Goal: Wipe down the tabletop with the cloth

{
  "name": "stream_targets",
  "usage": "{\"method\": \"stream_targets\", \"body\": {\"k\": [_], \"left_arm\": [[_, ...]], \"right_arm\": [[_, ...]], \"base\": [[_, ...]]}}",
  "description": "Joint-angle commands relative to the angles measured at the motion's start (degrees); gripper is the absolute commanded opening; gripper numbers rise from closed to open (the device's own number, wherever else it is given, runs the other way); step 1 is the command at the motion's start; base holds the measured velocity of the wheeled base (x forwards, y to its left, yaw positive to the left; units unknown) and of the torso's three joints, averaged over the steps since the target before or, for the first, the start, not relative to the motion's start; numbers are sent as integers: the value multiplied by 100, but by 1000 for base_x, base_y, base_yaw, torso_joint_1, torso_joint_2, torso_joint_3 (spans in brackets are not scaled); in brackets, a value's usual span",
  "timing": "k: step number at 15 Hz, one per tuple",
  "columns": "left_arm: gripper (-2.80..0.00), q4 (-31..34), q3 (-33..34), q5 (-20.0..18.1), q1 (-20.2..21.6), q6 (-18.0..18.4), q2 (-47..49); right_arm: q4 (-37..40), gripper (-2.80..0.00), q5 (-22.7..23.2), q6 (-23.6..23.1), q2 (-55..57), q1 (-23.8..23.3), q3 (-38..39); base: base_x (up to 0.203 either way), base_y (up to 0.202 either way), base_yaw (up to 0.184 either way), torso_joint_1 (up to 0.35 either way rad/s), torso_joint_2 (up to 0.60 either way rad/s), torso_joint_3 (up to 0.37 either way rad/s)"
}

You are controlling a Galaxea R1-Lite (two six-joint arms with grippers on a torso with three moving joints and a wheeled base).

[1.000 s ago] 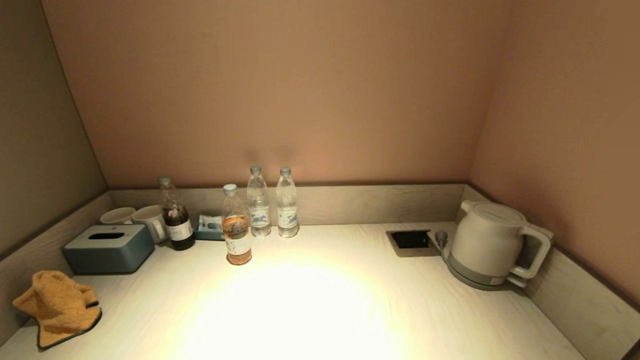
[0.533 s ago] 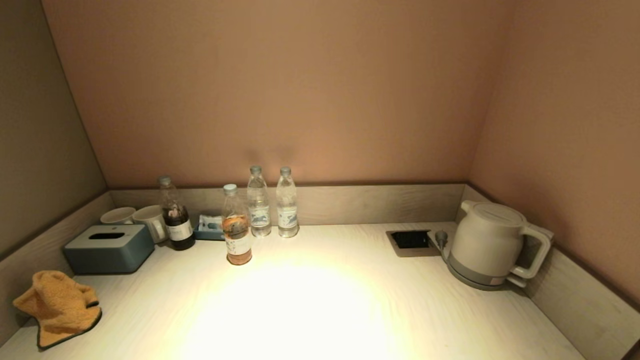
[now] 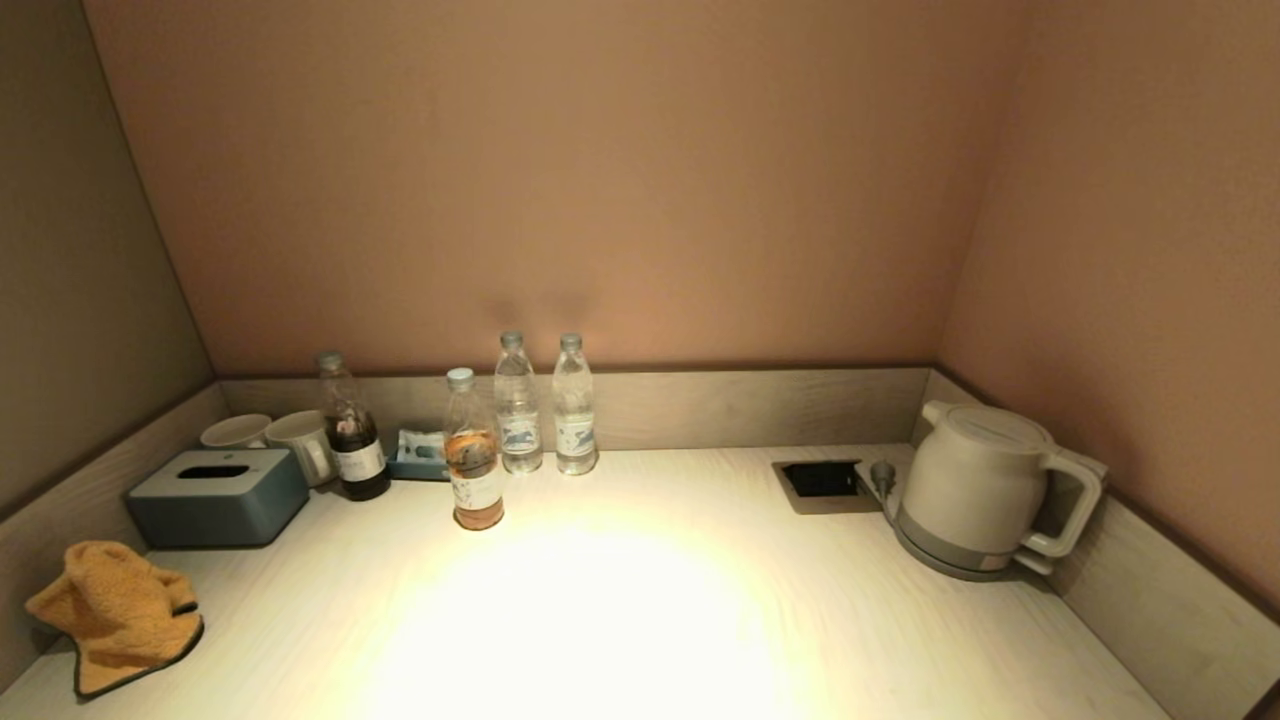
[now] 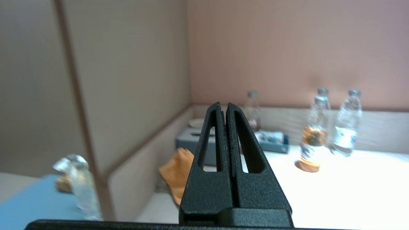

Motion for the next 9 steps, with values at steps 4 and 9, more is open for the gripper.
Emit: {"method": "stream_targets", "body": {"k": [4, 9], "left_arm": [[-280, -1168, 1189, -327, 1, -135, -15], [-280, -1855, 2014, -869, 1, -175, -12]], "right_arm": [[-2, -280, -2, -2, 0, 2, 0], [-2, -280, -2, -2, 0, 2, 0]], "base": [[0, 0, 0, 0, 0, 0], [0, 0, 0, 0, 0, 0]]}}
